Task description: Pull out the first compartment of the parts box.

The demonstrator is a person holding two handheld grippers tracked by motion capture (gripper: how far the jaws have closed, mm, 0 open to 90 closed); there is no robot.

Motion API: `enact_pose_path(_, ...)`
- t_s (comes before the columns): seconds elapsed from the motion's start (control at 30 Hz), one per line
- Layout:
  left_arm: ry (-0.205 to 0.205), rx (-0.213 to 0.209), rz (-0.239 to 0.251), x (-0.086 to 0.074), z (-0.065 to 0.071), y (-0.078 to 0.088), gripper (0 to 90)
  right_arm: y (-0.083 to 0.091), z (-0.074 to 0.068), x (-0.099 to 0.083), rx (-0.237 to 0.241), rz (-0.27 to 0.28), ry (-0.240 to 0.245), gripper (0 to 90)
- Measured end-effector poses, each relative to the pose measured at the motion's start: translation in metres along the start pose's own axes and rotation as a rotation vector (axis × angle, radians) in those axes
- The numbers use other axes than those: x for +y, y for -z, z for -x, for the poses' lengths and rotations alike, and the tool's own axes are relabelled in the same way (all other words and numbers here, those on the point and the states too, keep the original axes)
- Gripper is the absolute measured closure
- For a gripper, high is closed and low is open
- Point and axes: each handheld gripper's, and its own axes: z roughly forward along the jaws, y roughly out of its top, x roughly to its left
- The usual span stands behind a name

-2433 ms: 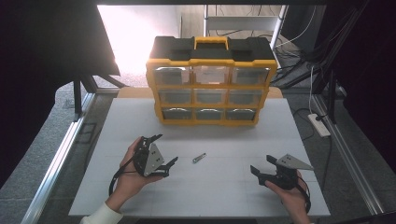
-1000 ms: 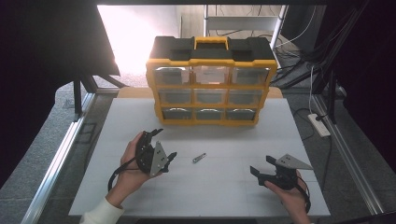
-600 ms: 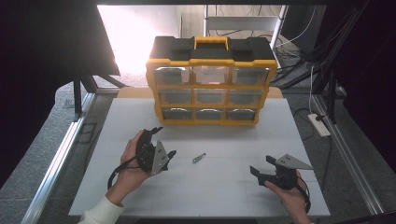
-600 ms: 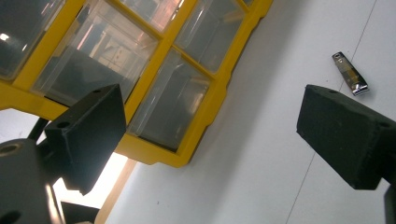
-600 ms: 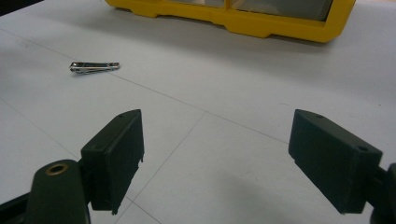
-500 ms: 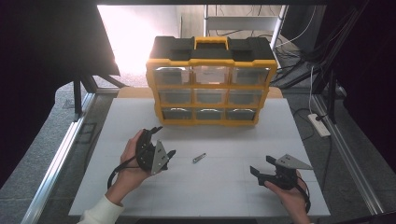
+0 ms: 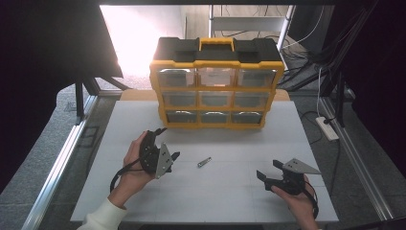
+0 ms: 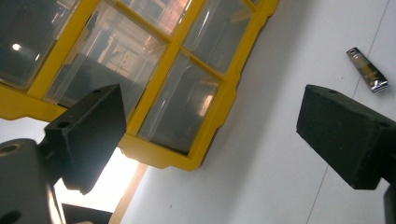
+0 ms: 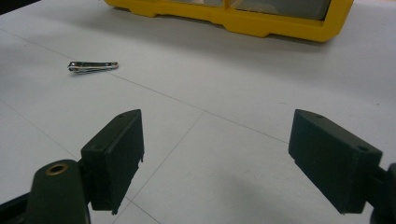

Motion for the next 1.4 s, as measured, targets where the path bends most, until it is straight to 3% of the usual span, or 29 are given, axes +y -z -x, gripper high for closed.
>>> enact_pose_path(0.53, -0.036, 0.039, 0.029, 0.007, -0.013, -0.003, 9.2, -0.001, 0.000, 0.000, -0.003, -0.005, 0.002, 18.4)
enact_pose_path(0.73, -0.069, 0.053, 0.042, 0.010, -0.019, -0.003, 9.2, -0.001, 0.000, 0.000, -0.005, -0.006, 0.000, 18.4)
enact_pose_path(1.4, -0.095, 0.073, 0.046, 0.015, -0.035, -0.008, 9.3, -0.001, 0.000, -0.001, -0.006, -0.008, 0.000, 18.4)
